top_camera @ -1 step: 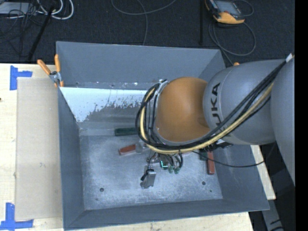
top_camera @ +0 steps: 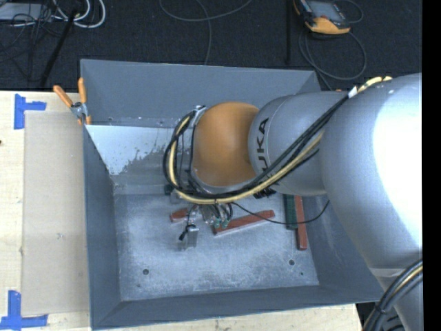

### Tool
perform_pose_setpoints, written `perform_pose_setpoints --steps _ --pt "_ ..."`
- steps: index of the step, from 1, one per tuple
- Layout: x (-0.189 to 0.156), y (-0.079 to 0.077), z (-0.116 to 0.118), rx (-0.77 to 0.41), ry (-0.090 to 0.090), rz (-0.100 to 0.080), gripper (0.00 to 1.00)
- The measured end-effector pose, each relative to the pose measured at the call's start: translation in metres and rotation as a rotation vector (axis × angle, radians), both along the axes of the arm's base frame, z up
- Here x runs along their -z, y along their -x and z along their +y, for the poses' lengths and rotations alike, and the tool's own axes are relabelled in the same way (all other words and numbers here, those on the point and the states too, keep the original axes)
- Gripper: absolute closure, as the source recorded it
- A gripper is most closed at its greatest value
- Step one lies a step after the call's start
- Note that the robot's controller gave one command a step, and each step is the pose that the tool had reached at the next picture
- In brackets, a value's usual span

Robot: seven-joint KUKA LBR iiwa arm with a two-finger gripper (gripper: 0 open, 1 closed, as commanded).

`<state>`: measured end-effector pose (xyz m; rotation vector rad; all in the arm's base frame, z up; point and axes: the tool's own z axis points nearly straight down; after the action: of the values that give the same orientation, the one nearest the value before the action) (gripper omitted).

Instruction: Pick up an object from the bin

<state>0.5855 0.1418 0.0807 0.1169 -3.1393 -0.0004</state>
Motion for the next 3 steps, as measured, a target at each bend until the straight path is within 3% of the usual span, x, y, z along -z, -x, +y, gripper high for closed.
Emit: perform_pose_setpoints --steps 1,2,3 --pt "0.012 0.019 -0.022 -0.067 0.002 0.004 0.0" --pt "0.011 -0.021 -0.054 -0.153 0.0 -0.003 0.0" --pt "0.011 -0.02 -0.053 -0.149 -0.001 -0.001 1.0"
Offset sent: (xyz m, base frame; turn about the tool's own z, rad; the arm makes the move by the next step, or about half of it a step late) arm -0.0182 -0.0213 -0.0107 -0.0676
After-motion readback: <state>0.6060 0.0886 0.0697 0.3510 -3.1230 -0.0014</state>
